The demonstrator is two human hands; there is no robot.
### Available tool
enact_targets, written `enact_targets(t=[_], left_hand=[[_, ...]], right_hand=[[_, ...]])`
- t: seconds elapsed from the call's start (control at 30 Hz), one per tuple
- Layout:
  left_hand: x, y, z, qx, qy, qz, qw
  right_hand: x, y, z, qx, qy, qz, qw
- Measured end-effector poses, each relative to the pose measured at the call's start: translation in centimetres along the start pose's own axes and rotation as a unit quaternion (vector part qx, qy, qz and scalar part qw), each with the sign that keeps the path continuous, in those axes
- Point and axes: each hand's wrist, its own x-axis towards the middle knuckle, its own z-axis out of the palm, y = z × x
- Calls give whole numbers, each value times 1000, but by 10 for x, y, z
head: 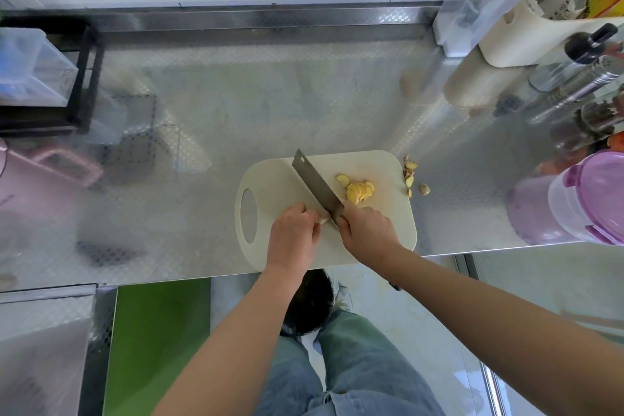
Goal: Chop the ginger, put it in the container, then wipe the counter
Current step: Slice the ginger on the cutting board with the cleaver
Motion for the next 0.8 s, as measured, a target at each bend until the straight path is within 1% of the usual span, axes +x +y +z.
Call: enact_targets(t=[0.1,0.23,0.3,0.37,0.57,0.8], left_hand=[[-5,-1,-1,-5,2,-4,1000],[-8,0,-2,-17,22,-14,1000],[-8,0,-2,-11,16,-22,1000],[-8,0,-2,-12,12,-28,999],[-7,0,0,-9,12,-30,999],[-6,0,-1,-5,7,-19,1000]], right_hand=[[4,-3,-2,58,24,27,998],[4,-5,-17,44,19,-27,999],[1,-3,-26,28,18,-62,998],[-2,-2,-33,3,3,-78,997],[-9,-1,-34,-46,-32,-73,996],[-8,-3,-25,-61,-37,-57,996]])
